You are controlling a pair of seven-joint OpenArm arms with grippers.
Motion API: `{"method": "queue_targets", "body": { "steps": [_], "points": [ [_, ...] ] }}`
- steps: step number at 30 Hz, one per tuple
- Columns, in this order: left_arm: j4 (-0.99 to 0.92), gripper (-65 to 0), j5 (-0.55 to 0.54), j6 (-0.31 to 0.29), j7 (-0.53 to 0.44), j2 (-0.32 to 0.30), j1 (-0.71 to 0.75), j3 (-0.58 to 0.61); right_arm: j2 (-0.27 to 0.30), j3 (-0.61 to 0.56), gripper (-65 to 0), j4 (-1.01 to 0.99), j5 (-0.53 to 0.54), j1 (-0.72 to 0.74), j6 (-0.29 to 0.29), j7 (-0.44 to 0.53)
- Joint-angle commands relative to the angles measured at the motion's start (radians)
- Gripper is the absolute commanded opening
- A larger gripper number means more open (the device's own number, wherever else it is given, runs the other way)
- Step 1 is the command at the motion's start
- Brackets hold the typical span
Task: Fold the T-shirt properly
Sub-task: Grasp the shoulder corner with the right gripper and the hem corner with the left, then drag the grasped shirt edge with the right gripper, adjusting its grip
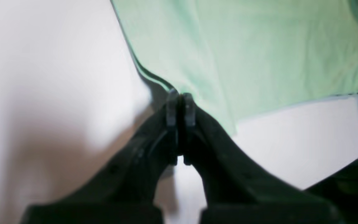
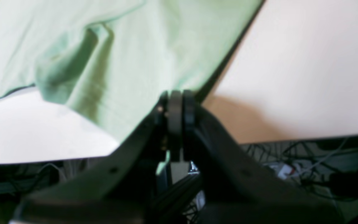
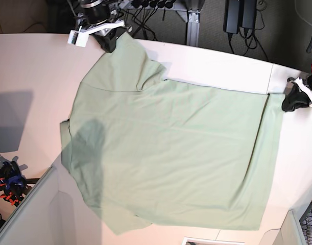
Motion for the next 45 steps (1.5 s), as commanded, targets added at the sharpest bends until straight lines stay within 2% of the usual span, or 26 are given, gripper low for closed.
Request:
{"method": "queue_targets", "body": {
  "steps": [1, 7, 11, 20, 23, 29, 36, 39, 41, 45],
  "points": [
    [0.019, -65.0, -0.016, -0.02, -0.018, -0.025, -0.008, -0.012, 0.003, 0.014, -65.0, 0.038, 0.012, -0.012, 0.008, 0.018],
    [0.048, -65.0, -0.037, -0.02, -0.018, -0.053, -0.01, -0.039, 0.004, 0.115, -65.0, 0.144, 0.098, -0.019, 0.008, -0.005],
    [0.05, -65.0, -0.059, -0.02, -0.019, -0.055, -0.028, -0.071, 0.008, 0.156, -65.0, 0.18, 0.089, 0.012, 0.008, -0.003],
    [-0.027, -65.0, 0.006, -0.02, -0.068, -0.038, -0.183, -0.042, 0.016, 0.165, -65.0, 0.086, 0.029, 0.267, 0.009, 0.002],
    [-0.114, -65.0, 0.021, -0.02, -0.083, -0.038, -0.269, -0.023, 0.046, 0.161, -65.0, 0.003, -0.002, 0.373, 0.01, 0.018],
    [-0.295, -65.0, 0.041, -0.02, -0.09, -0.039, -0.434, -0.002, 0.143, 0.13, -65.0, -0.176, -0.009, 0.566, 0.024, 0.023],
    [-0.447, -65.0, 0.135, -0.02, -0.175, -0.039, -0.582, 0.084, 0.22, 0.036, -65.0, -0.392, -0.074, 0.784, 0.034, 0.022],
    [-0.465, -65.0, 0.14, -0.02, -0.176, -0.039, -0.601, 0.13, 0.227, -0.011, -65.0, -0.43, -0.106, 0.814, 0.034, -0.014],
    [-0.465, -65.0, 0.143, -0.02, -0.174, -0.039, -0.599, 0.142, 0.224, -0.015, -65.0, -0.423, -0.101, 0.809, 0.034, -0.072],
    [-0.465, -65.0, 0.139, -0.02, -0.152, -0.042, -0.588, 0.142, 0.222, 0.03, -65.0, -0.333, -0.01, 0.758, 0.035, -0.229]
  ]
}}
